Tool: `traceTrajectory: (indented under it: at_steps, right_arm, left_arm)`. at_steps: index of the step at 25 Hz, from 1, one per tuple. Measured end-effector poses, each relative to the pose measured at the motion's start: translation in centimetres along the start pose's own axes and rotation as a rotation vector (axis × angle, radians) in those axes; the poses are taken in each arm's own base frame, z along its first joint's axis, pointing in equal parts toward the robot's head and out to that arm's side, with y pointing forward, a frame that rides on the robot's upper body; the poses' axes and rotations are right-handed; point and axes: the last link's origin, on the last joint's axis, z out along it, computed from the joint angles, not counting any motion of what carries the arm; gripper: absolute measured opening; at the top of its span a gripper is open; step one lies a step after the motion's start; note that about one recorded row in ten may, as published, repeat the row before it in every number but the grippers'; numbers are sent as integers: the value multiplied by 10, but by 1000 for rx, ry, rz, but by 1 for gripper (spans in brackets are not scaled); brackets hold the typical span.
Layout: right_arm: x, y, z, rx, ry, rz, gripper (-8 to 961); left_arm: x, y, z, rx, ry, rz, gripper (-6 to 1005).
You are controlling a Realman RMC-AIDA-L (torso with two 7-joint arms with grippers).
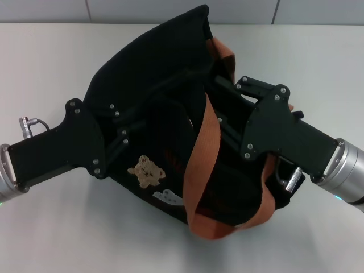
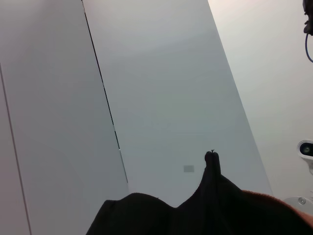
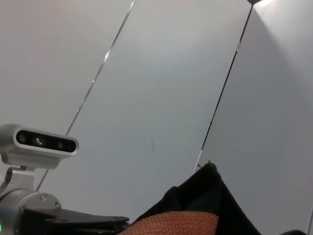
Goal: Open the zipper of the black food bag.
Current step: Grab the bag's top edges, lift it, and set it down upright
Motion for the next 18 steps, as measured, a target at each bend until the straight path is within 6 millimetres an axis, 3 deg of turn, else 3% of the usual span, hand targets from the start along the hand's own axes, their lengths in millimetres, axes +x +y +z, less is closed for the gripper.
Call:
traceTrajectory:
  at_steps: [18]
  right_arm:
    - [5,-1,24,1,17,28,324]
  left_arm:
    - [-1,1,4,-10,9,15,97]
